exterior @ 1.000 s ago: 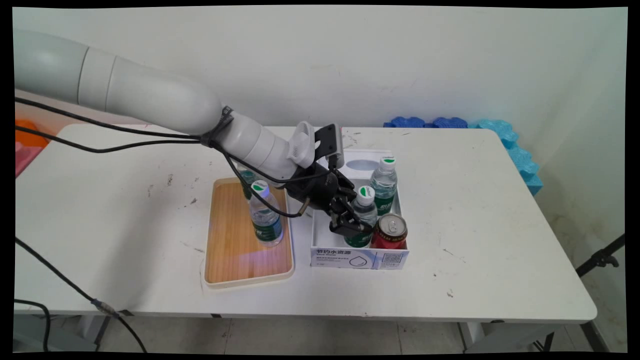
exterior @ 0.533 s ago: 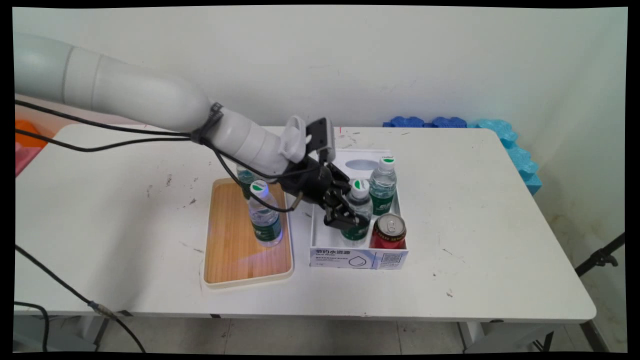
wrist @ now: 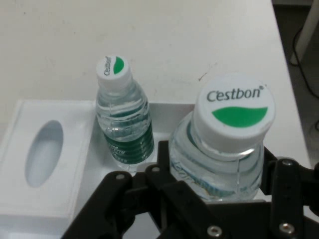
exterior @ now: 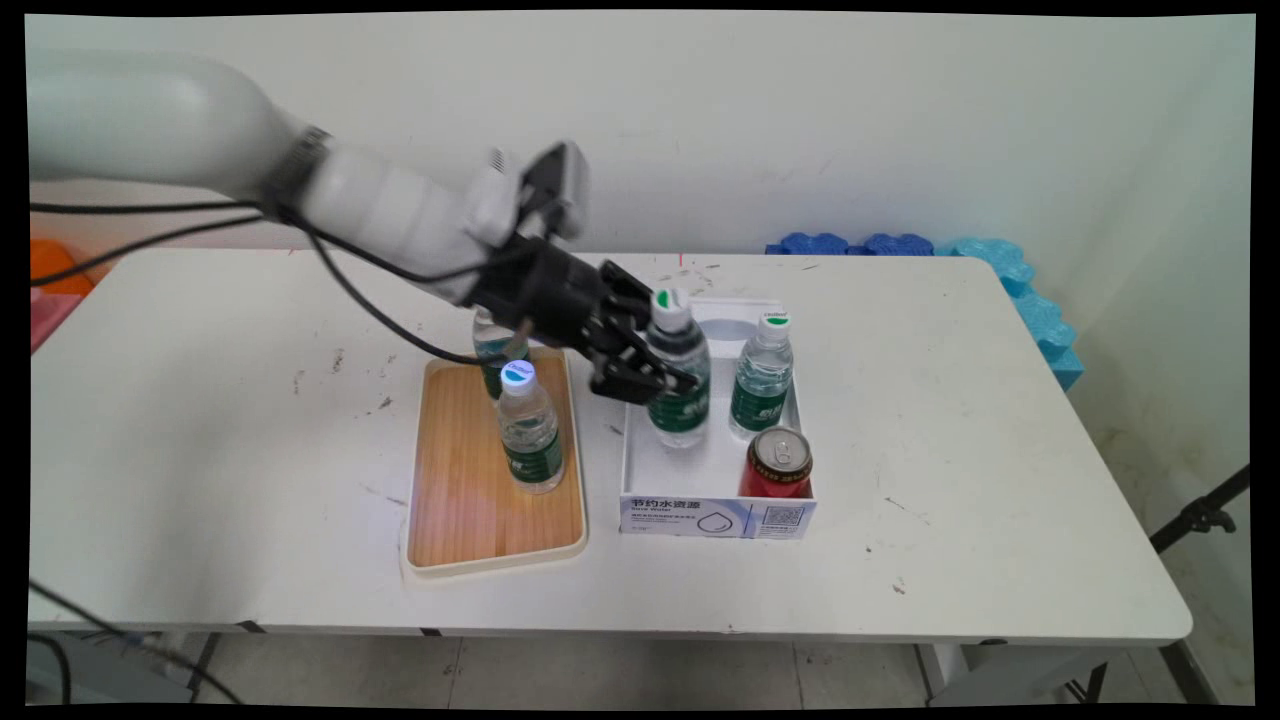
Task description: Place the picked object on the tray
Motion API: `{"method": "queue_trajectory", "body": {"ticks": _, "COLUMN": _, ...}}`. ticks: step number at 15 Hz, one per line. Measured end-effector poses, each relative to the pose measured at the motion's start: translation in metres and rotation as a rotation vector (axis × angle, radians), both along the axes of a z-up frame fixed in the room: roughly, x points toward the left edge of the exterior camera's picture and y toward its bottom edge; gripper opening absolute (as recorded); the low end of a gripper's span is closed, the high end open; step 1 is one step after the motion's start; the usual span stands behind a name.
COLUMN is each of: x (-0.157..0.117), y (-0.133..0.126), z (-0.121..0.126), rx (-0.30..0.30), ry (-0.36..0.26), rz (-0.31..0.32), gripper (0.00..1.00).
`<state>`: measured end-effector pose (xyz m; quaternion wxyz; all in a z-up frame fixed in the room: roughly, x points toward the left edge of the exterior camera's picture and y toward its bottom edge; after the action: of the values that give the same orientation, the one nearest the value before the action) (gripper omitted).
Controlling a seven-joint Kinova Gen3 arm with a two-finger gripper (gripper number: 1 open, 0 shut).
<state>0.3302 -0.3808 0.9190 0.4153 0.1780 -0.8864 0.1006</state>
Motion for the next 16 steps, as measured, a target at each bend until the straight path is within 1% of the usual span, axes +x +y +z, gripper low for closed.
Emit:
{"method": "queue_trajectory", "body": {"ticks": 4, "x": 0.039, "y": 0.026, "z": 0.041, "rx": -0.008, "ry": 0.037, "rz": -0.021, "gripper": 0.0}}
{"method": "queue_trajectory", "body": {"ticks": 8, "x": 0.08, "y": 0.061, "z": 0.075, "rx": 0.004, "ry": 0.065, "rz": -0.077, "gripper": 0.0}}
{"method": "queue_trajectory", "body": {"ticks": 10, "x": 0.099, "y": 0.079, "z": 0.088, "rx": 0.014, "ry": 0.072, "rz": -0.107, "gripper": 0.0}}
{"method": "queue_trajectory", "body": {"ticks": 13, "x": 0.129, "y": 0.104, "z": 0.101, "rx": 0.026, "ry": 0.063, "rz": -0.145, "gripper": 0.0}}
{"method": "queue_trajectory", "body": {"ticks": 16, "x": 0.155, "y": 0.118, "z": 0.099, "rx": 0.031, "ry": 0.03, "rz": -0.155, "gripper": 0.0}}
